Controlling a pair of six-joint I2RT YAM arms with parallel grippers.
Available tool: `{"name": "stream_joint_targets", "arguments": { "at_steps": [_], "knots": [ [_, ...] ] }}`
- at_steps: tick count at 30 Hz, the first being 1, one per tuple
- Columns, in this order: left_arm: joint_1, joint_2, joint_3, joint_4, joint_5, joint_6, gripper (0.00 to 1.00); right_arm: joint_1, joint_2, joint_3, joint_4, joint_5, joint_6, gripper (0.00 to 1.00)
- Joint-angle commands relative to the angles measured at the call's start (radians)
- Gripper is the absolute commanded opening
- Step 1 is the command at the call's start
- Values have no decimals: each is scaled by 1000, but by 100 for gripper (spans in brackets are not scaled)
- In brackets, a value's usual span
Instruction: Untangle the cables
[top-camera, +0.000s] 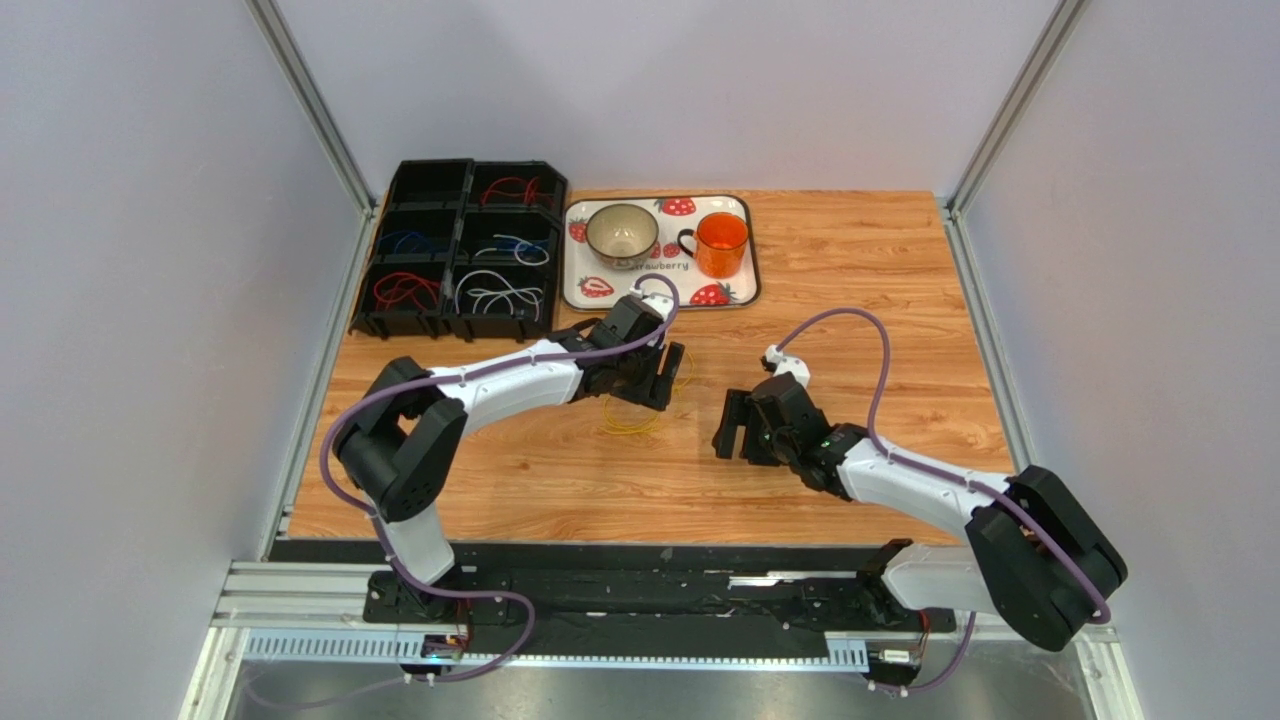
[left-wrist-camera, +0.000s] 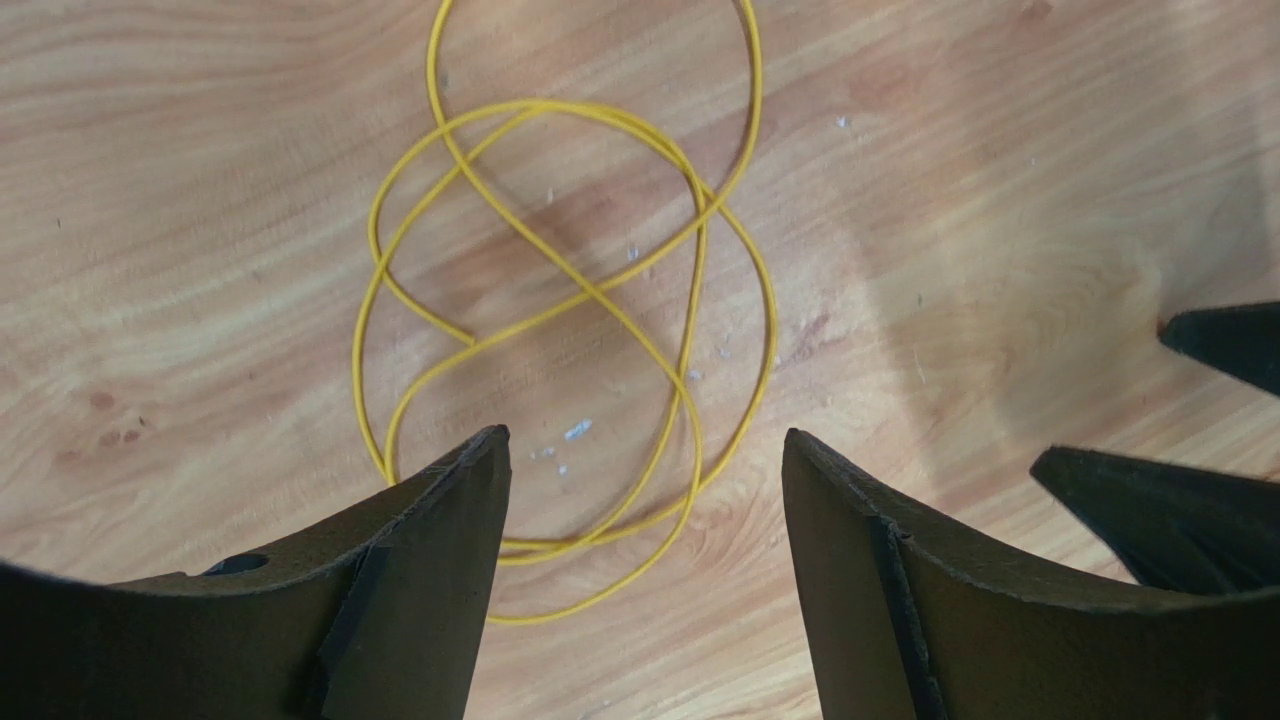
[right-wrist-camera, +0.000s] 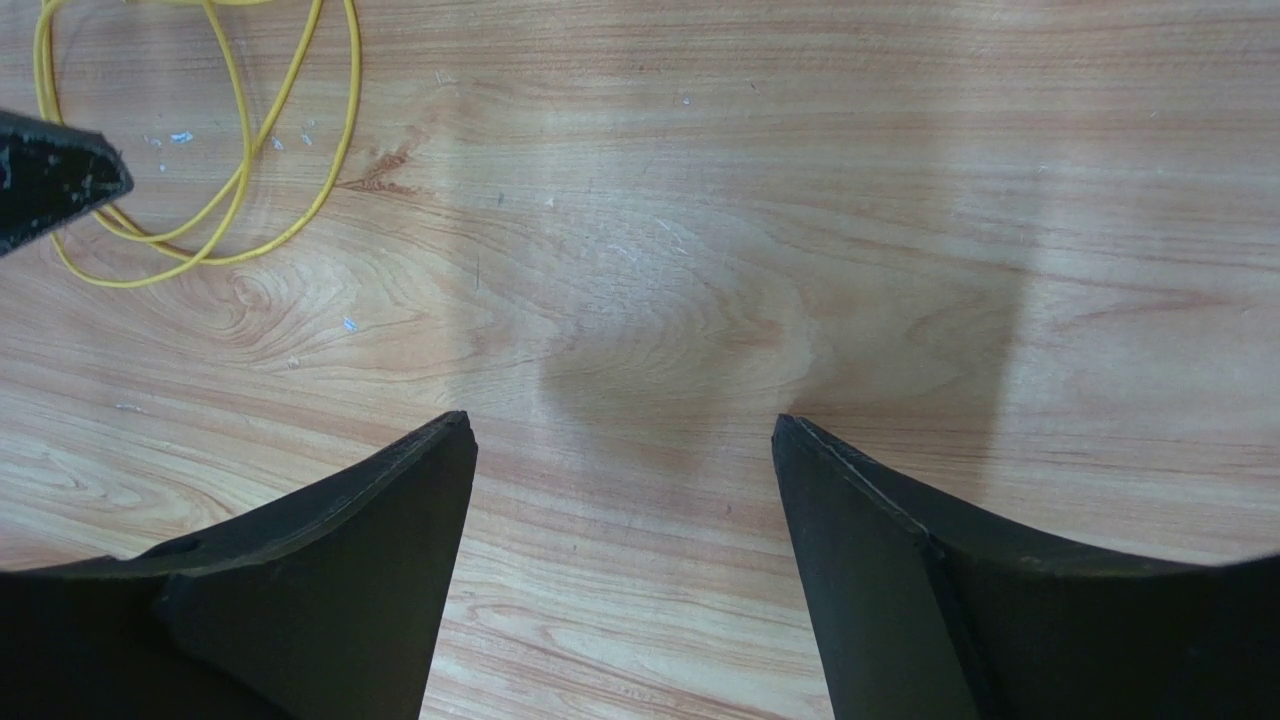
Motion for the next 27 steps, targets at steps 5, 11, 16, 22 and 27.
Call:
{"name": "stream_joint_targets", "arguments": {
  "at_steps": [5,11,16,22,27],
  "knots": [
    [-54,83,90,12,-10,-58,75,-5,44,18,-10,-4,3,80],
    [-114,150,117,0,-96,-141,75,-5,32,13,-9,-1,5,80],
    [-140,167,118,-46,-214,-176,74,-6,24,7,-9,6,11,80],
    [-149,161,94,-34,-265,-173,73,-5,27,10,-10,4,11,80],
    [-150,198,91,-23,-242,-184,59,-6,24,7,-10,6,9,80]
  ]
}}
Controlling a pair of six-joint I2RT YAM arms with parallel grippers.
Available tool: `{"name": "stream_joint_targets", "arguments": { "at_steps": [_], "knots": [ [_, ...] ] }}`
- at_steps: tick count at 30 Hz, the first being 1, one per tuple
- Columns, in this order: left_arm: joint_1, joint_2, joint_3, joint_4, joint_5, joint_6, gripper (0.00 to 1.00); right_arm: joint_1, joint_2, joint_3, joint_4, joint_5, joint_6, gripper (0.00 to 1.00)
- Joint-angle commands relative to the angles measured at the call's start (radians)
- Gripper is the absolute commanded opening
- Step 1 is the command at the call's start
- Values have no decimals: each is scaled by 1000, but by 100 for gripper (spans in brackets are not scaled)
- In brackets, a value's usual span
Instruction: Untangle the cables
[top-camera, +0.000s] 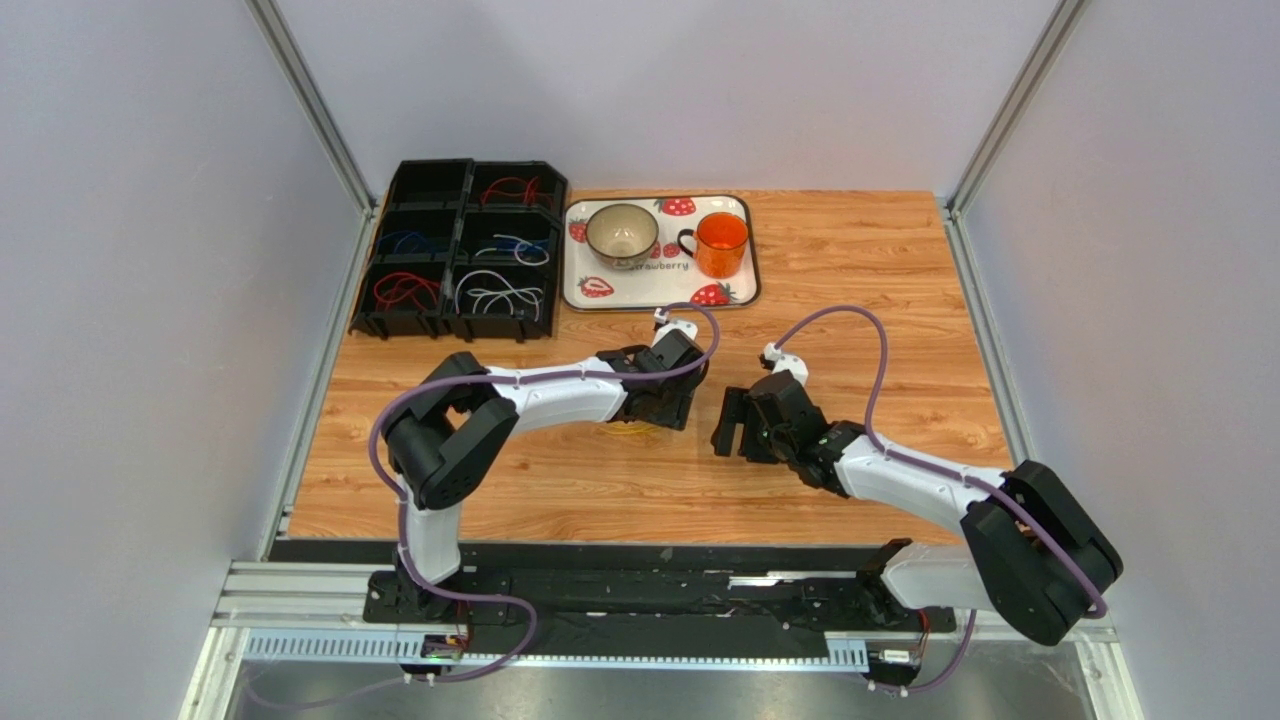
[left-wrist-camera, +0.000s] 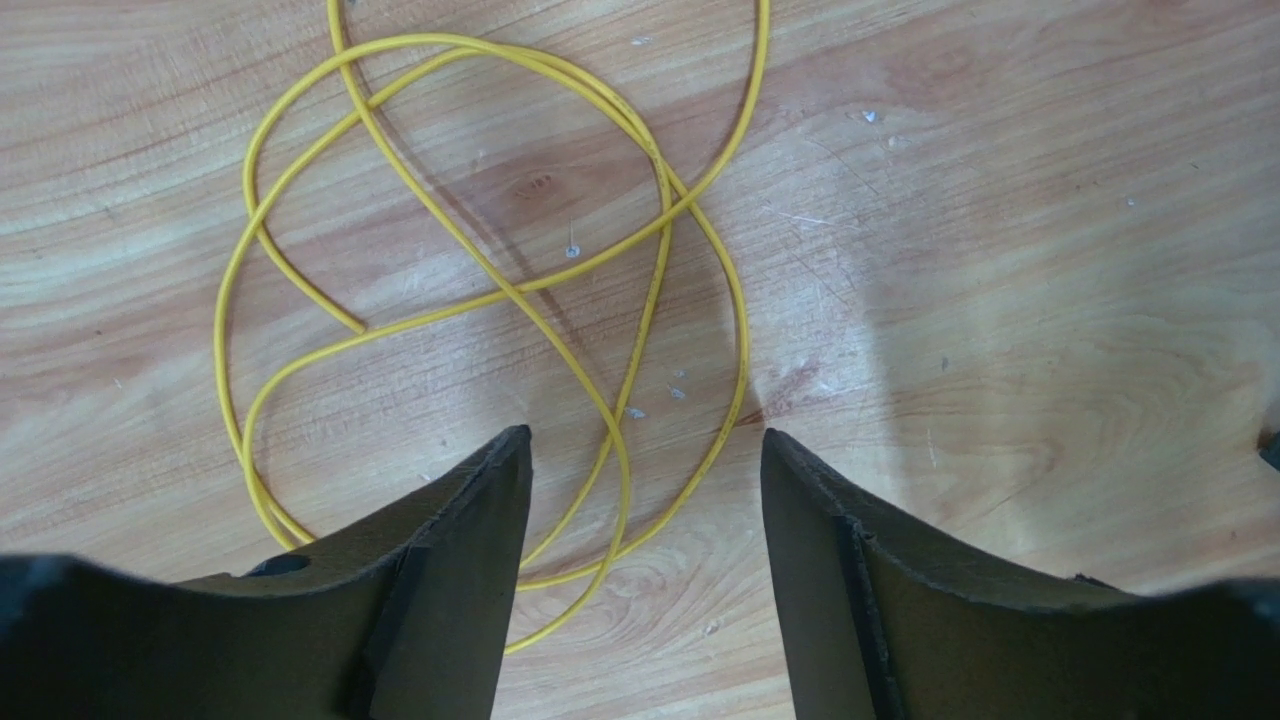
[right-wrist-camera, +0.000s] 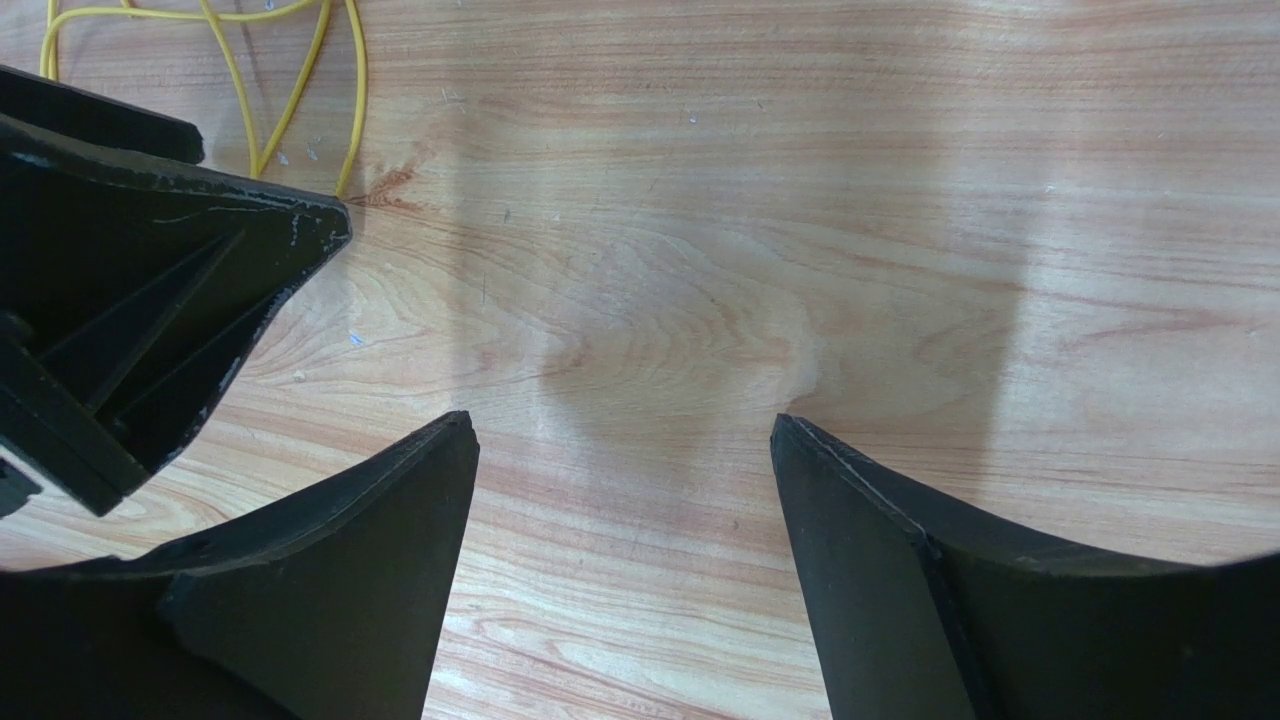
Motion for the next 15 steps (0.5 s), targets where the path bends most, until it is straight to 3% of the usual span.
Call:
{"name": "stream_joint_targets", "arguments": {
  "at_steps": [1,11,13,15],
  "knots": [
    [-7,37,4,13,4,-22,57,-3,0,-8,-18,5,9,80],
    [-23,92,4,45,14,-42,34,-3,-6,-11,-17,5,9,80],
    [-27,98,8,40,15,-44,34,-3,-3,-10,-18,4,11,80],
    [-35,98,8,40,15,-47,42,-3,-2,-8,-15,2,8,80]
  ]
}}
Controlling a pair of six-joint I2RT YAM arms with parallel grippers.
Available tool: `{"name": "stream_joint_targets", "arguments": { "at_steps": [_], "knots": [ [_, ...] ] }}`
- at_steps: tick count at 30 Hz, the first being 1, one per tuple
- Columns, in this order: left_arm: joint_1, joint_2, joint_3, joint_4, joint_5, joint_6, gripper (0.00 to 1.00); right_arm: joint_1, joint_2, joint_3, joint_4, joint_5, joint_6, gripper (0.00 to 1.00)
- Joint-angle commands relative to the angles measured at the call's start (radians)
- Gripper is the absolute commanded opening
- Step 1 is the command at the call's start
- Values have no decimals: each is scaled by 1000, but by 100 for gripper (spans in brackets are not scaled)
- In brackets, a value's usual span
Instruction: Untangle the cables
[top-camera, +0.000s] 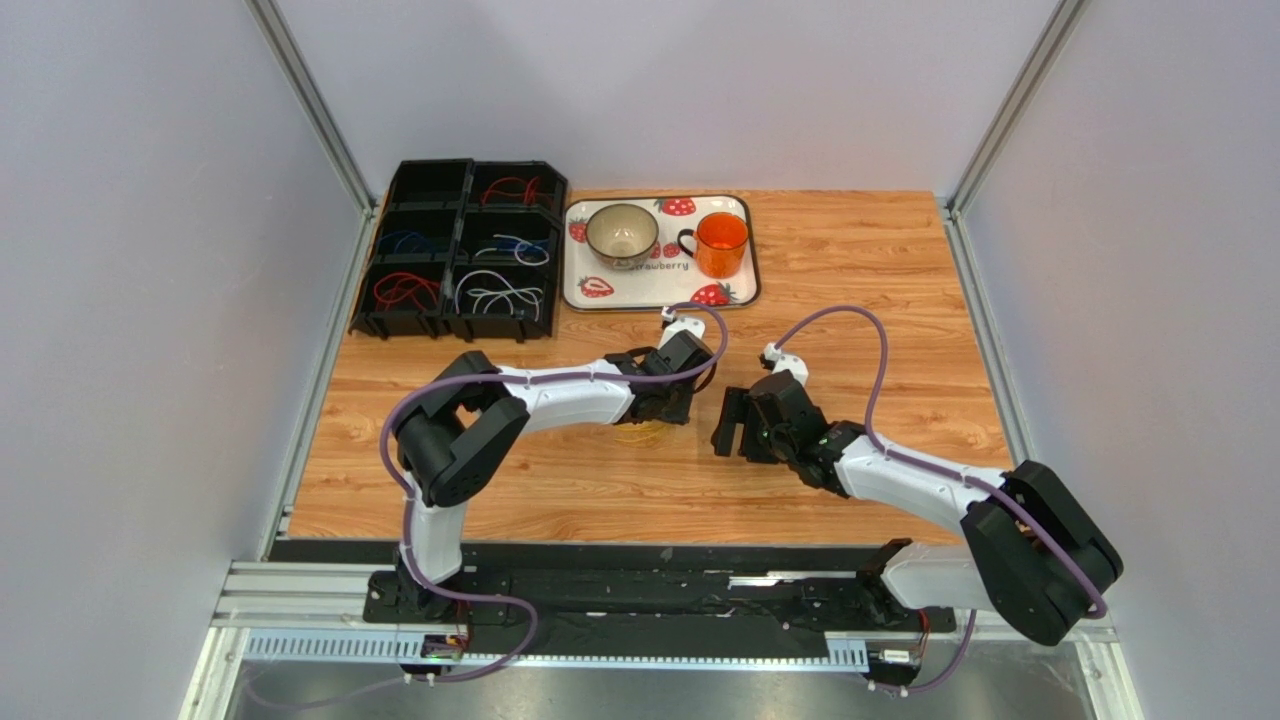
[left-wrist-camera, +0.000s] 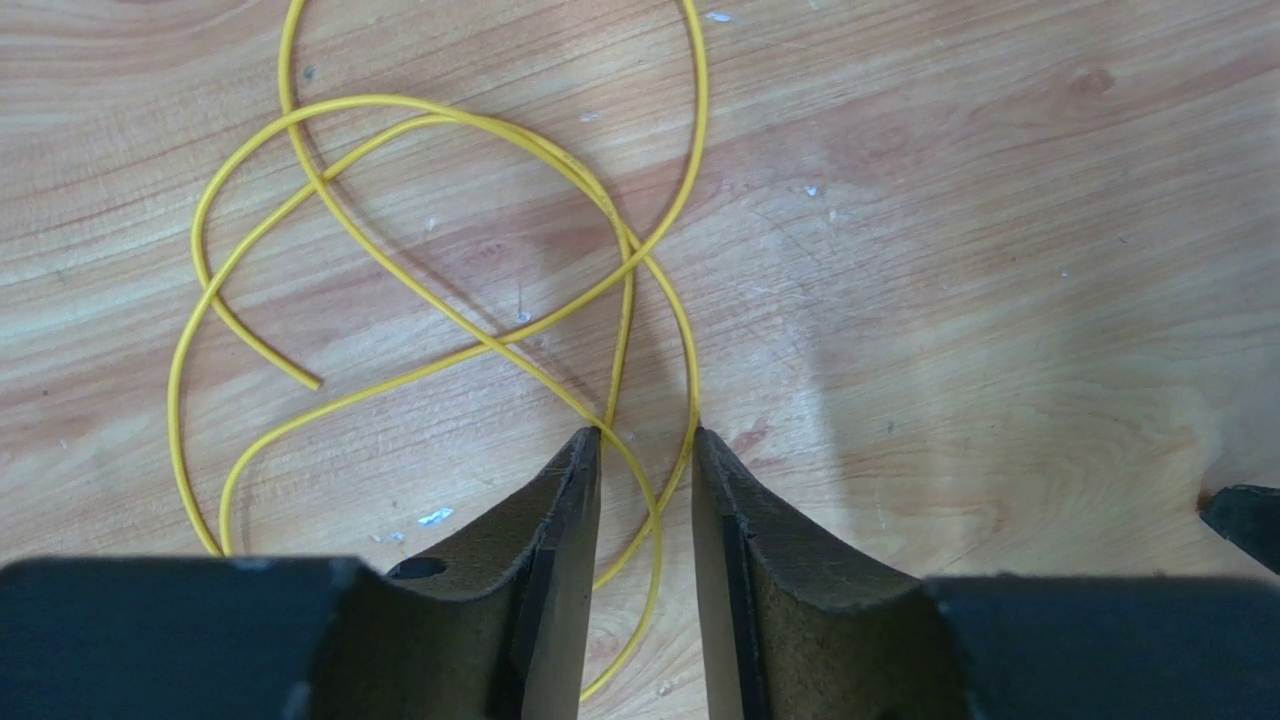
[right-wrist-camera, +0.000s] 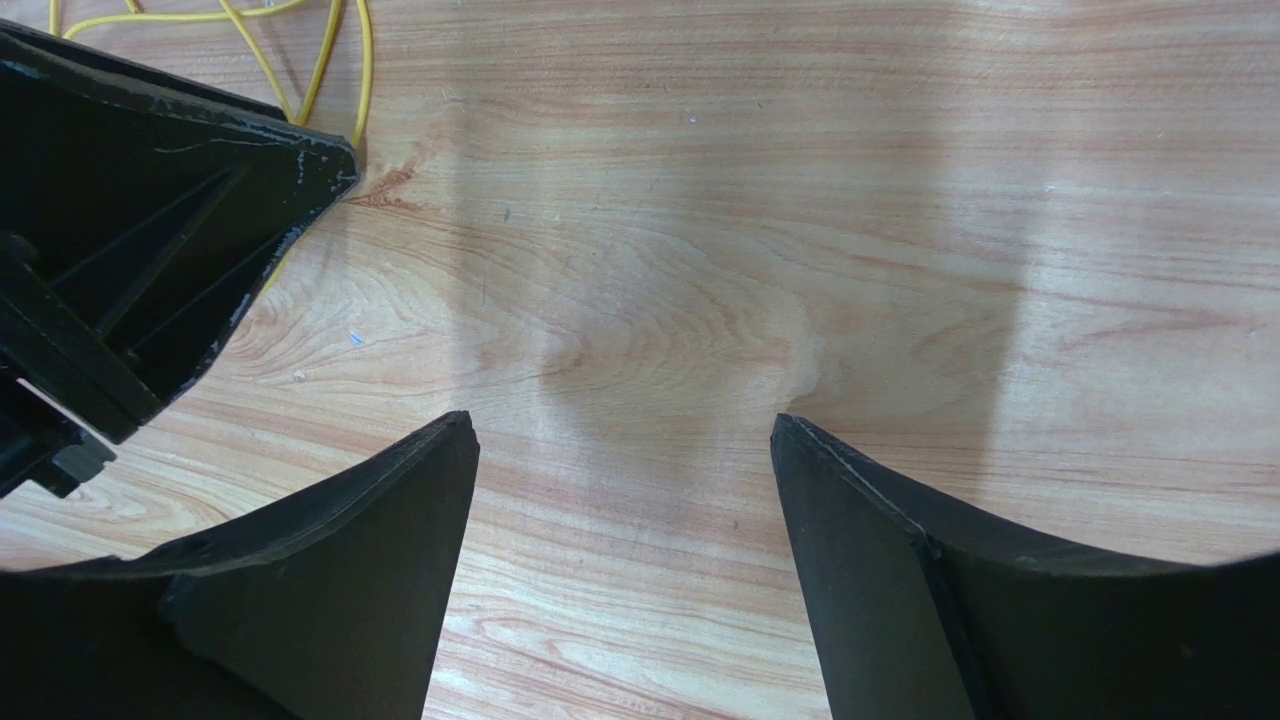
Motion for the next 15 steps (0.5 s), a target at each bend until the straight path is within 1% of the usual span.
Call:
{"name": "stream_joint_targets", "arguments": {
  "at_steps": [1,2,4,7,8,10,11,13,14,15],
  "knots": [
    [-24,58,-5,-35,35,-29,46,-3,1,-6,-16,1,7,80],
    [-26,58,-5,-33,34,-34,51,-4,0,-8,-16,2,9,80],
    [-36,58,-4,-33,28,-35,55,-3,0,-8,-16,1,9,80],
    [-40,58,-5,-35,28,-38,55,-3,0,-8,-16,1,9,80],
    [-41,56,-5,-32,28,-37,54,-3,1,-8,-16,1,7,80],
    [-43,59,-4,-38,23,-38,49,-3,3,-6,-16,1,9,80],
    [-41,64,1,-43,17,-38,42,-3,3,-6,-16,-1,9,80],
    [-43,81,6,-58,6,-44,35,-3,0,-6,-18,1,7,80],
    [-43,87,7,-63,-4,-56,28,-4,3,-8,-16,1,7,80],
    [-43,94,7,-75,-9,-63,27,-3,1,-6,-16,1,7,80]
  ]
}}
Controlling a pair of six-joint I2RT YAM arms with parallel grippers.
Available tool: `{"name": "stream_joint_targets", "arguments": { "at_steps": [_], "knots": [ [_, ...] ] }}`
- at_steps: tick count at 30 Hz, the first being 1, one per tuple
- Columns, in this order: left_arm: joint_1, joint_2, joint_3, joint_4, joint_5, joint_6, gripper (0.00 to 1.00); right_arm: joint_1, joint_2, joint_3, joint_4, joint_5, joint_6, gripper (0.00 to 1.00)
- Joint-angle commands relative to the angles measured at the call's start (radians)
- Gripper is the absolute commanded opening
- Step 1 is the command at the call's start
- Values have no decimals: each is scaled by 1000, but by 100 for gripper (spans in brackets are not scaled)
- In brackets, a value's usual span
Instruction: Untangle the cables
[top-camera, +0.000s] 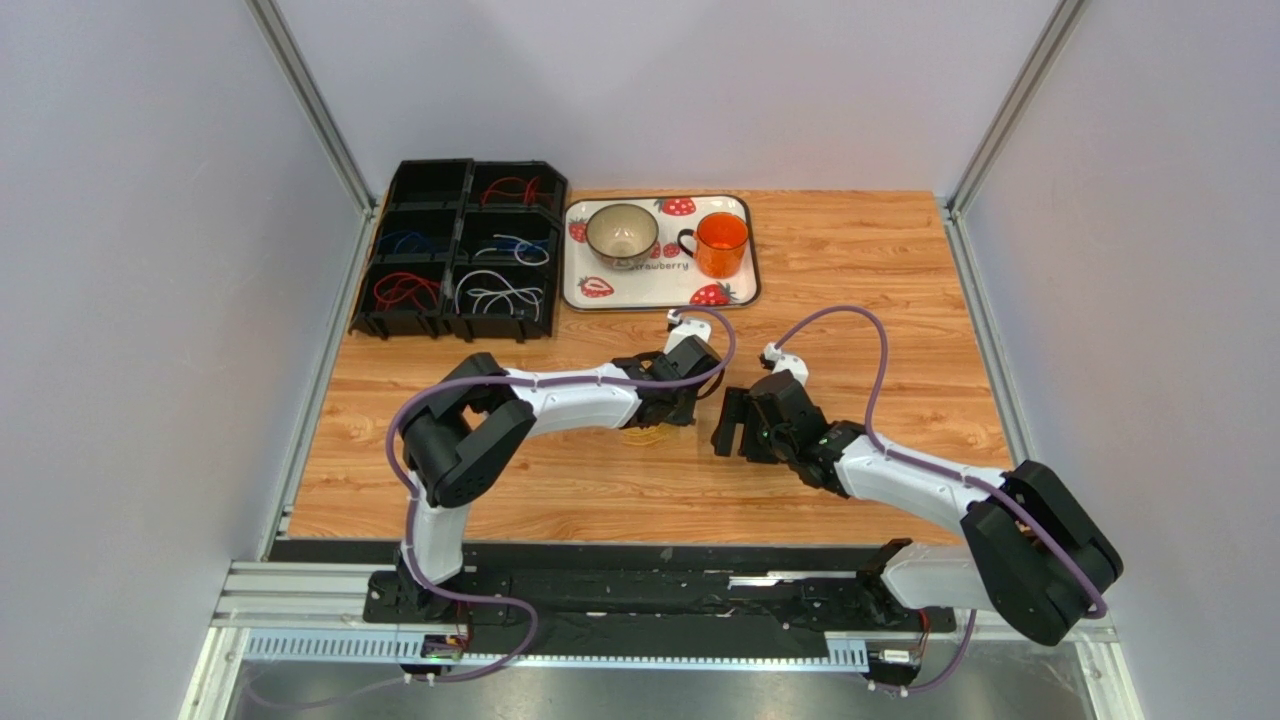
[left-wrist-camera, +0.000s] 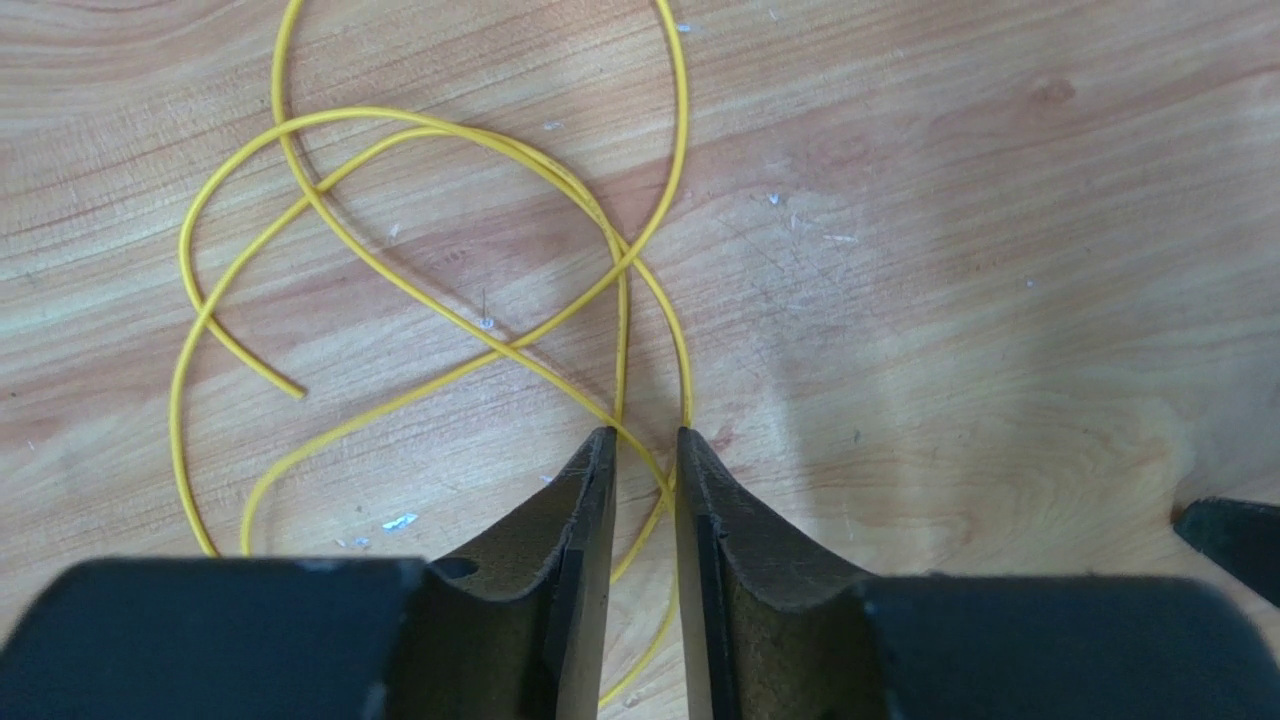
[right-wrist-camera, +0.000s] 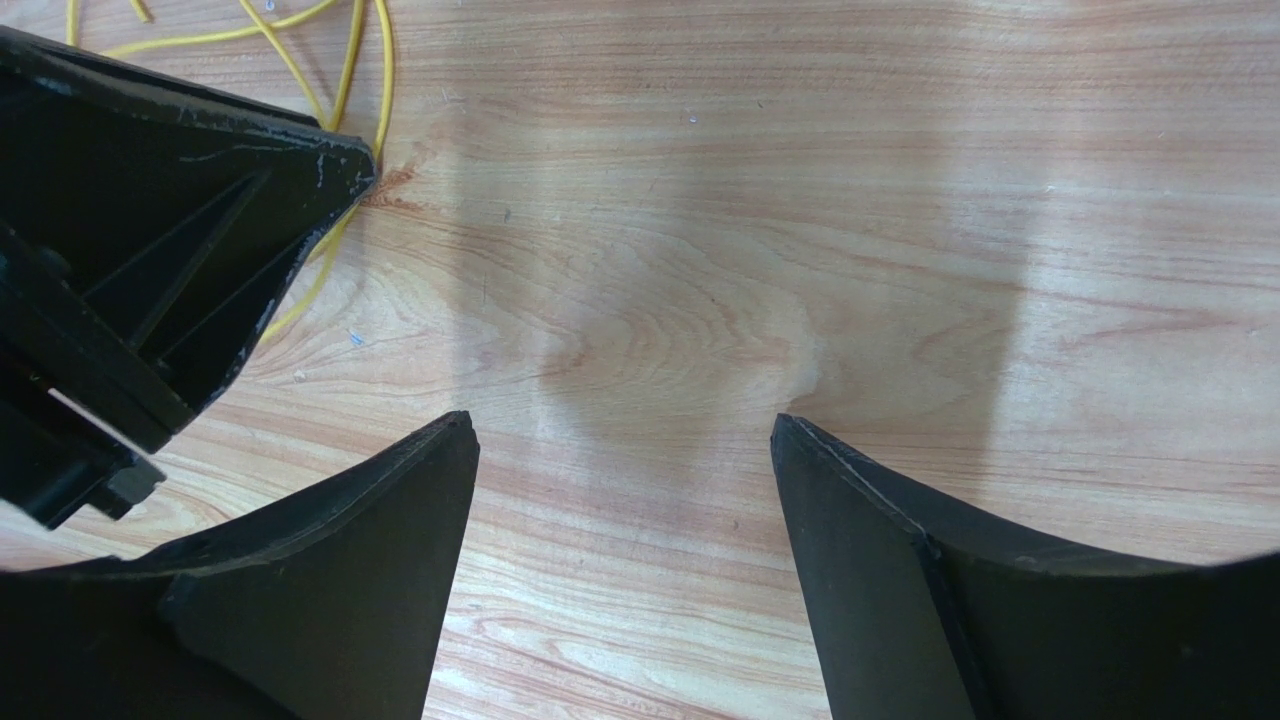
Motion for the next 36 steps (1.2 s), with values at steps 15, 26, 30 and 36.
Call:
{"name": "stream_joint_targets", "arguments": {
  "at_steps": [15,26,30,36],
  "knots": [
    [4,-1,20,-147,93,0,0,-3,4,-5,-18,0,8,80],
    [214,-329,83,-210,495,55,0,-3,-3,-9,-18,0,9,80],
    [251,-422,83,-215,540,53,0,-3,-5,-9,-18,0,9,80],
    [276,-532,190,-313,552,130,0,-3,-5,-11,-18,-2,9,79]
  ]
}}
